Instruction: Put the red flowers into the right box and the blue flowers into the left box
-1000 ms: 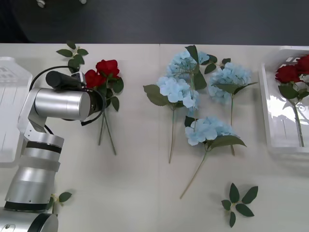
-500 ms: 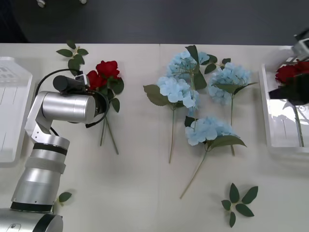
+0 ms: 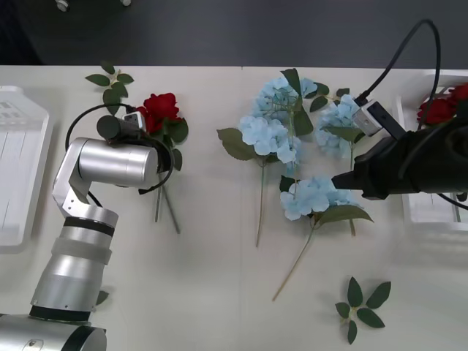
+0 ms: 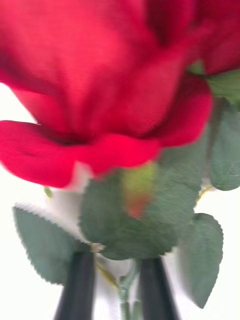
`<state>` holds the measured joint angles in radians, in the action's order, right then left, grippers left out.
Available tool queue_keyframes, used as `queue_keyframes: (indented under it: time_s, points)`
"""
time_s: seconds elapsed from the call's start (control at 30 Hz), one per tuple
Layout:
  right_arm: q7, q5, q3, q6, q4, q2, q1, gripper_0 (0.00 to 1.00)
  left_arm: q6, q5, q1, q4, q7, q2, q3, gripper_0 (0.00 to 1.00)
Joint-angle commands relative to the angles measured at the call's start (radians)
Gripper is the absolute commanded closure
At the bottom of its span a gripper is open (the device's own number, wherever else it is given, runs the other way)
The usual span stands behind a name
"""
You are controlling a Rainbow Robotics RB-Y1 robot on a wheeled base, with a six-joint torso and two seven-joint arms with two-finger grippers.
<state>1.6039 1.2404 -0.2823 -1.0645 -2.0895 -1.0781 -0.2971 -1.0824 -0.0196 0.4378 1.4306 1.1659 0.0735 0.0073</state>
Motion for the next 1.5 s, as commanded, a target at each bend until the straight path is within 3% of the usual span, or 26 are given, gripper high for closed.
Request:
queue_keyframes:
  time_s: [0.03, 0.2, 0.3, 0.37, 0.53, 0.8, 1.13, 1.5]
  points:
    - [0.021, -0.006, 0.035, -0.018, -0.041, 0.03, -0.014, 0.31, 0.007, -0.016, 0.035, -0.002, -0.046, -0.006, -0.003, 0.89]
    - [0.027, -0.01, 0.035, -0.029, -0.043, 0.032, -0.01, 0.31, 0.007, -0.025, 0.035, -0.001, -0.048, -0.006, -0.003, 0.91]
    - [0.027, -0.012, 0.034, -0.028, -0.043, 0.027, -0.008, 0.31, 0.007, -0.026, 0.035, -0.001, -0.049, -0.004, -0.004, 0.83]
    - [0.024, -0.012, 0.034, -0.029, -0.043, 0.026, -0.007, 0.31, 0.007, -0.026, 0.035, -0.001, -0.048, -0.004, -0.003, 0.83]
    - [0.019, -0.015, 0.034, -0.029, -0.043, 0.026, -0.007, 0.31, 0.007, -0.025, 0.035, -0.001, -0.046, -0.006, -0.003, 1.0]
    - [0.021, -0.012, 0.031, -0.029, -0.043, 0.017, -0.005, 0.31, 0.006, -0.014, 0.033, 0.025, -0.041, -0.004, 0.005, 1.0]
    - [0.013, -0.022, 0.028, -0.031, -0.043, 0.013, -0.007, 0.31, -0.005, 0.178, -0.102, 0.366, -0.035, 0.101, 0.006, 1.0]
    - [0.004, -0.021, 0.015, -0.005, -0.043, 0.003, -0.005, 0.31, -0.016, 0.461, -0.234, 0.648, 0.001, 0.192, 0.085, 1.0]
